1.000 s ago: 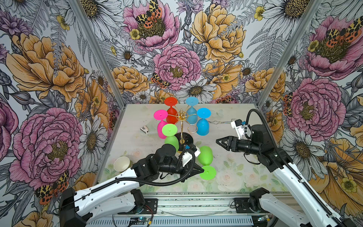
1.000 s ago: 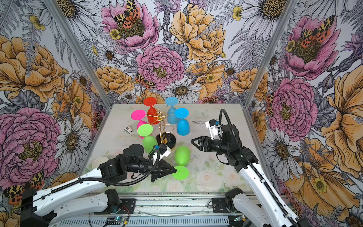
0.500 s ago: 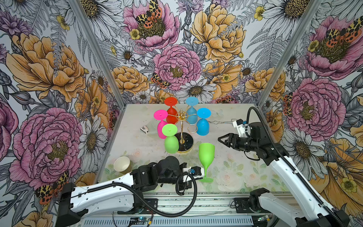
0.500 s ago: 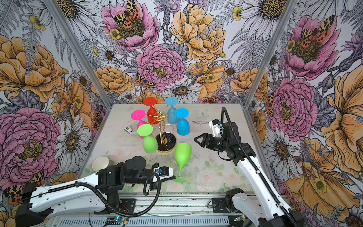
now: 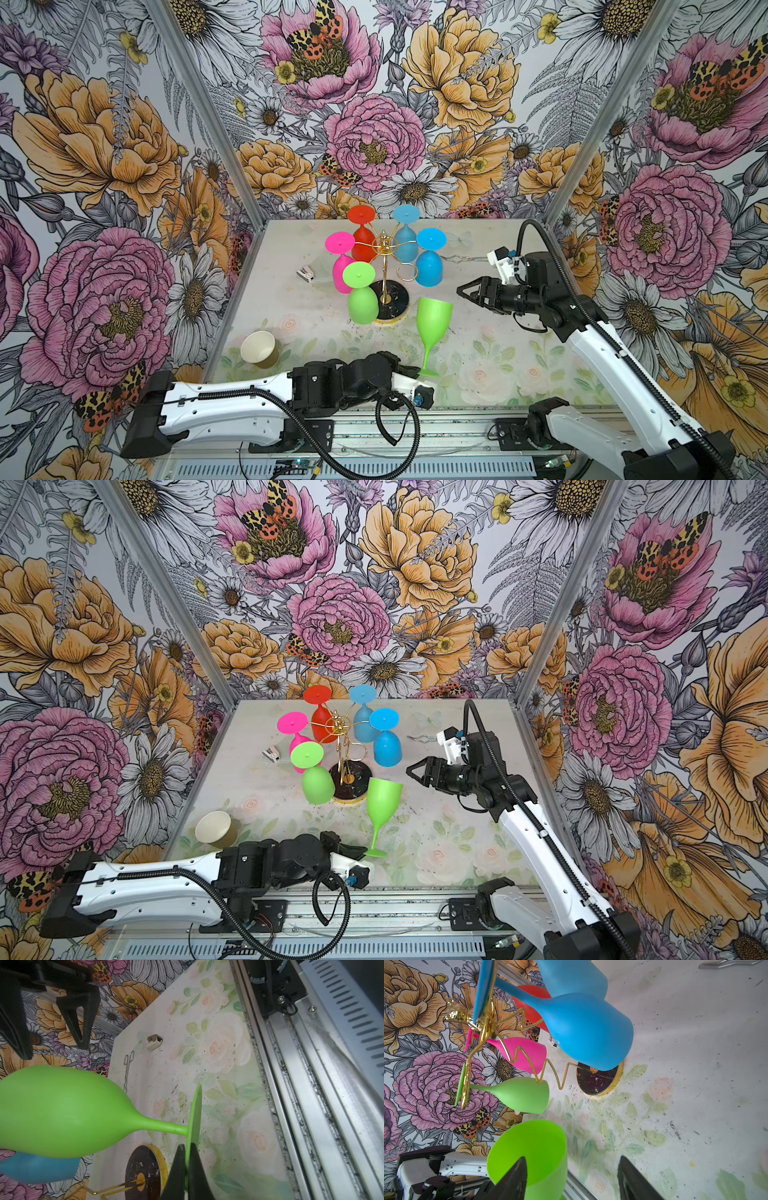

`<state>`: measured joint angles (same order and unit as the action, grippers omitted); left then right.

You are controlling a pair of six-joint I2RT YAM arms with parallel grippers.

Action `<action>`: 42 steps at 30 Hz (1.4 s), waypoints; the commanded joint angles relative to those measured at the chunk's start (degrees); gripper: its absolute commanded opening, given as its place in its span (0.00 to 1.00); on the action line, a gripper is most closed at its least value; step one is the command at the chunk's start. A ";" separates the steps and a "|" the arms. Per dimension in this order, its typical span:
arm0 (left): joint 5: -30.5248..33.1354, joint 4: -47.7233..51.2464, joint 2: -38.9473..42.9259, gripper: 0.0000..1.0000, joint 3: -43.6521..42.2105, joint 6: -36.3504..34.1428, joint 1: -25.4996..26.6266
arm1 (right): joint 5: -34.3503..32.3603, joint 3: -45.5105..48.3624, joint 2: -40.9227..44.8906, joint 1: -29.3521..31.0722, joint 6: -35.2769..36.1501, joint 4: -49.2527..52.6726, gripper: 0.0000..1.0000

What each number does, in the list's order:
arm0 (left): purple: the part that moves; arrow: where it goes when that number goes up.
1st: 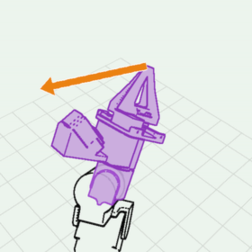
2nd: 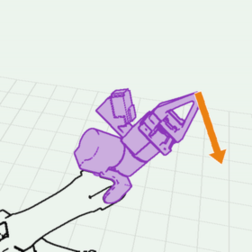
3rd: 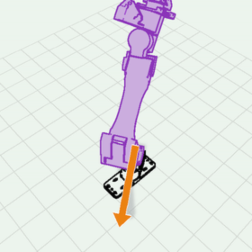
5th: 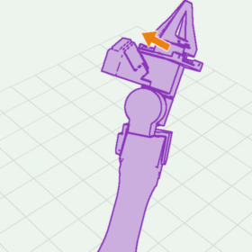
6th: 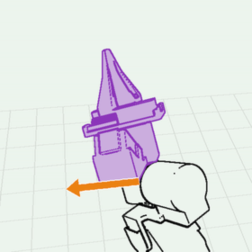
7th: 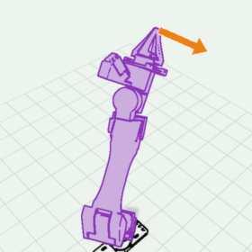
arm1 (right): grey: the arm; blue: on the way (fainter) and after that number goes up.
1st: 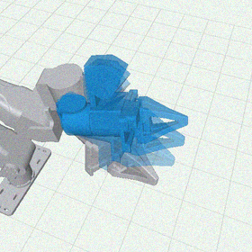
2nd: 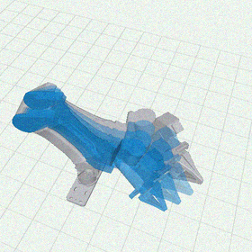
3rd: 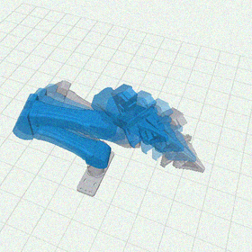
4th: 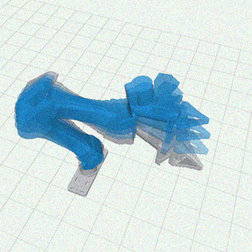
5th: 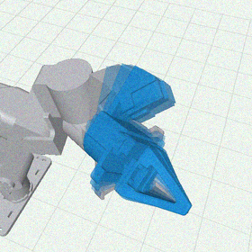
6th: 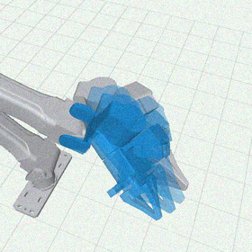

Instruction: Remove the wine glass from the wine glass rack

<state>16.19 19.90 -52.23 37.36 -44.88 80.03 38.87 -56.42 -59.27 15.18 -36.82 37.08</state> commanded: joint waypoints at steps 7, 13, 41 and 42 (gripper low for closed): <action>9.11 -6.79 0.60 0.00 -3.85 -15.41 0.20 | 1.00 -3.05 -1.35 2.87 -0.05 -0.43 0.69; 12.83 -7.30 -0.59 0.00 -4.18 -21.34 0.16 | 1.29 -3.69 -3.04 4.44 0.19 -0.43 0.66; 22.53 -16.08 0.41 0.00 -10.88 -42.41 0.17 | 5.26 -0.88 -6.31 7.09 2.02 -0.08 0.29; 22.58 -16.05 0.54 0.00 -10.98 -42.72 0.15 | 5.10 -0.79 -6.22 7.10 2.06 -0.08 0.27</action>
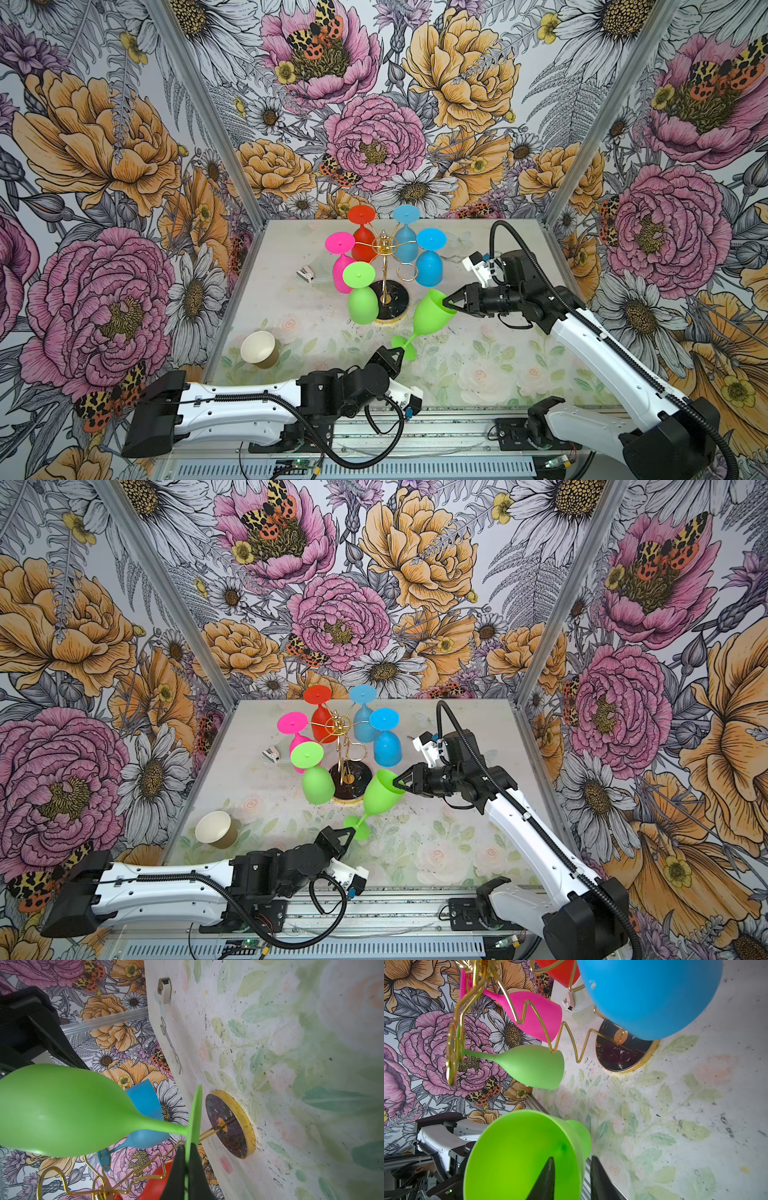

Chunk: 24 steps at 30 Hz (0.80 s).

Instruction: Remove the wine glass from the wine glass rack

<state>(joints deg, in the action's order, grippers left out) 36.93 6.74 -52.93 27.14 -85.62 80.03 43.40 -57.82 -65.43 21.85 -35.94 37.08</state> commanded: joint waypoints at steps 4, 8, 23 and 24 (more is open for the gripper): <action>2.18 -3.51 1.59 0.00 -1.29 -3.13 0.13 | 0.46 0.69 0.13 0.43 1.38 0.02 0.20; 1.53 -4.17 2.13 0.00 -1.63 -2.97 0.17 | -0.70 1.06 0.38 0.40 1.93 0.28 0.15; 1.22 -3.93 1.77 0.47 -4.37 -0.43 3.07 | -2.67 2.14 1.93 0.40 3.23 1.28 0.00; 1.22 -3.76 1.84 0.53 -4.46 -0.12 3.12 | -2.79 2.19 1.95 0.39 3.33 1.42 0.00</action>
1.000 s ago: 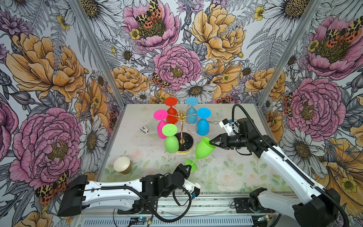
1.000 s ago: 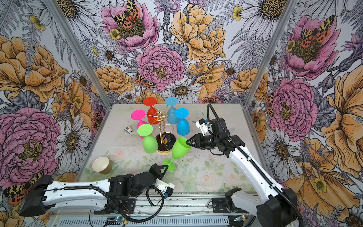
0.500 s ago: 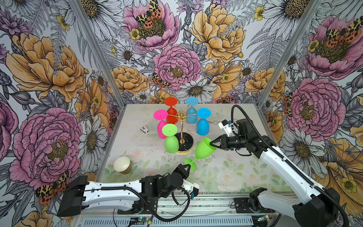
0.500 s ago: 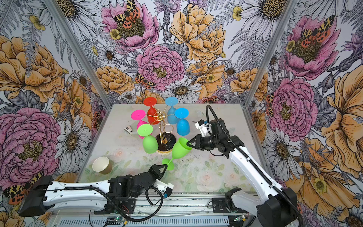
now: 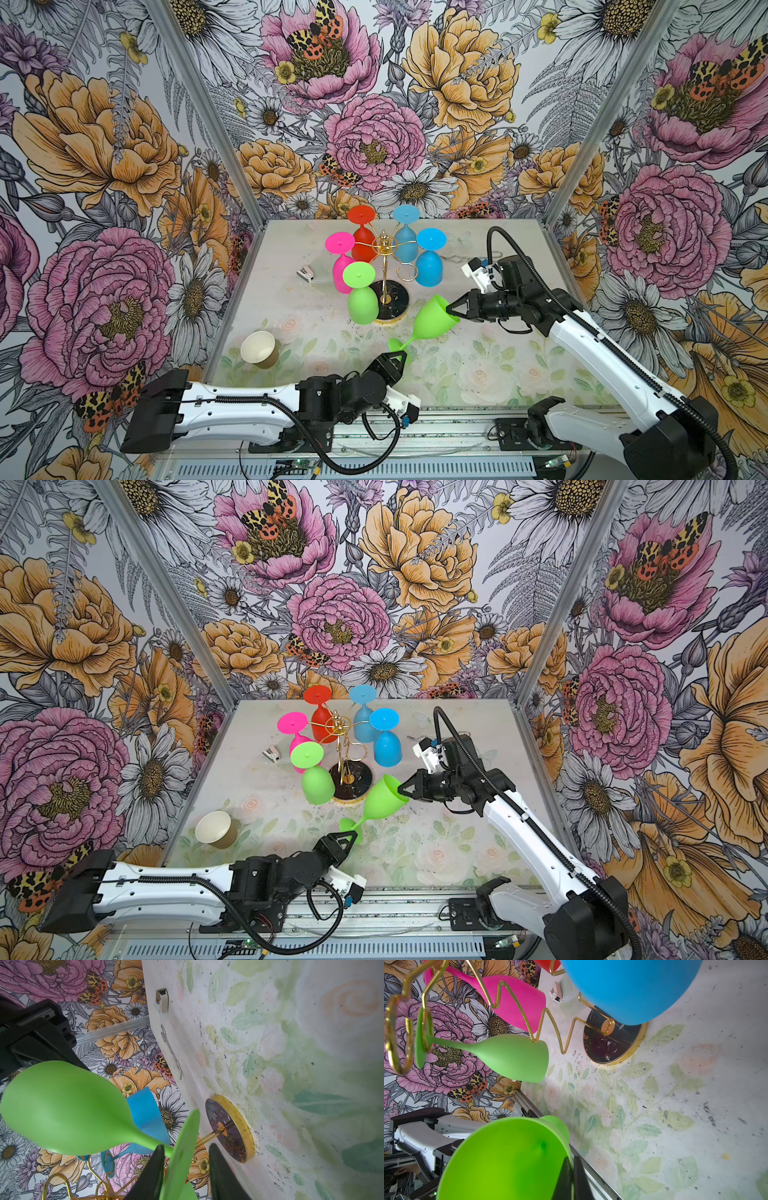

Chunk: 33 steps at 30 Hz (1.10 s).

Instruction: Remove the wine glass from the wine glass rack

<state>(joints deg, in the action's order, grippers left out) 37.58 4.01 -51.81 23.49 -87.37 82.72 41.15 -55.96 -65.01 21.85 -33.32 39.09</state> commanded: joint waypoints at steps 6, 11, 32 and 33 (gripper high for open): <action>-4.19 4.35 3.56 0.67 1.21 11.55 1.55 | -3.78 1.16 2.50 0.26 2.57 0.43 0.00; -4.92 4.62 4.79 0.74 4.36 26.53 3.31 | -11.87 0.95 4.81 0.03 5.51 4.24 0.00; 1.33 27.62 16.08 0.86 21.87 82.66 -9.18 | -54.38 -13.64 -4.98 -1.04 17.31 16.11 0.00; 1.58 28.64 17.18 0.85 22.16 83.86 -10.12 | -54.57 -14.57 -6.28 -1.38 17.82 15.87 0.00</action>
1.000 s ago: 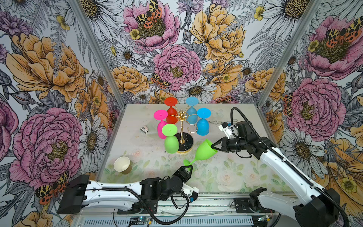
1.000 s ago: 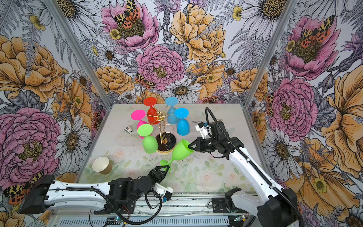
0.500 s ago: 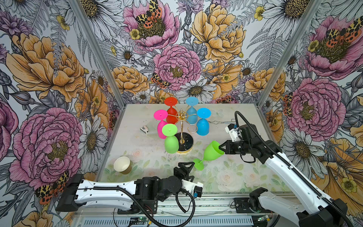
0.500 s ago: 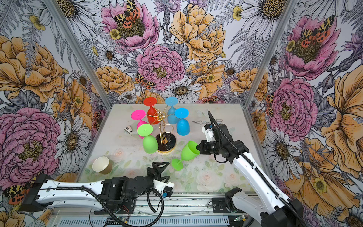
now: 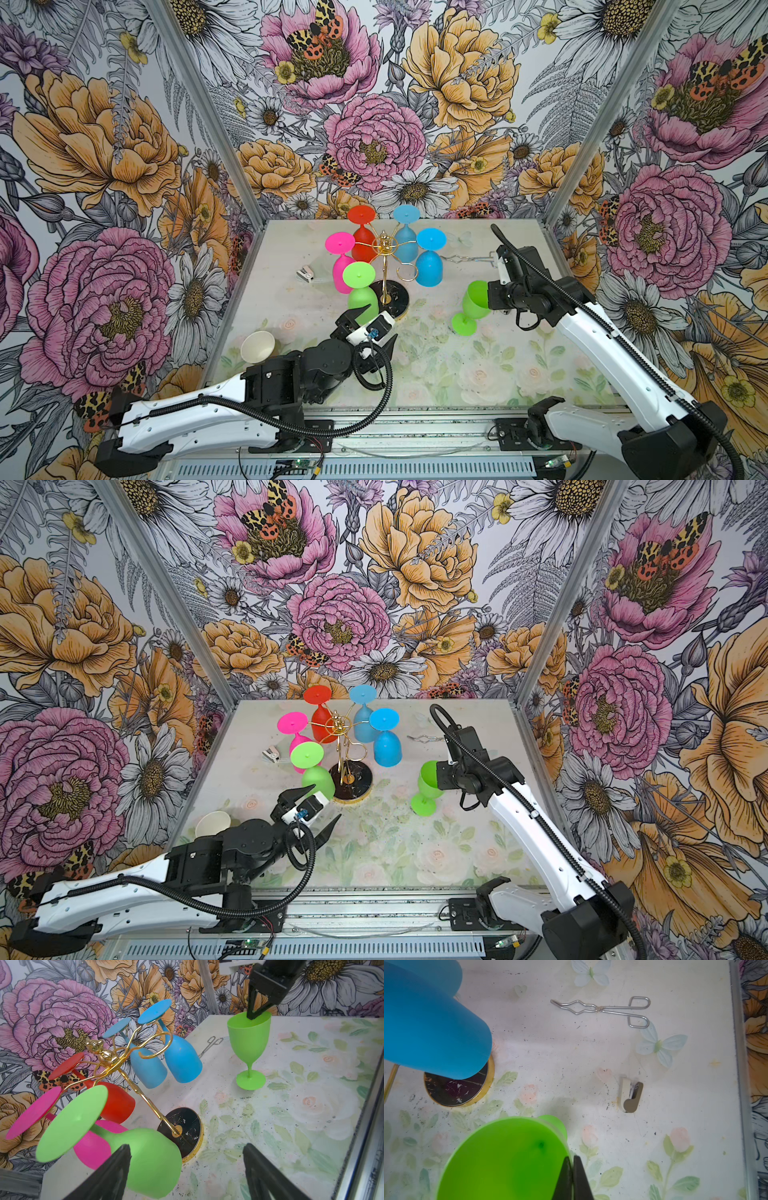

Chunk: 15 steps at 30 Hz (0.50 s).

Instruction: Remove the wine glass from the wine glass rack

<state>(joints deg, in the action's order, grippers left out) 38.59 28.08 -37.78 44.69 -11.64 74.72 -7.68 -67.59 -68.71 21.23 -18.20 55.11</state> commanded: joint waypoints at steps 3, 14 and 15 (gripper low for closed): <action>1.25 8.31 7.20 0.85 1.76 12.09 -6.99 | -4.67 -5.34 -6.11 -2.85 3.51 -1.76 0.00; -7.04 12.35 12.39 0.90 0.85 19.43 -29.85 | -2.08 -15.99 -20.33 -5.08 4.50 -7.67 0.00; -7.64 12.44 11.53 0.90 0.97 19.46 -31.53 | -1.92 -16.96 -21.55 -5.15 4.64 -8.19 0.00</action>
<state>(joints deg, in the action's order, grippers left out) 35.00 39.16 -24.64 45.12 5.19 46.41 -9.80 -81.36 -87.81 16.40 -14.76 50.04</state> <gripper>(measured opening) 0.901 0.044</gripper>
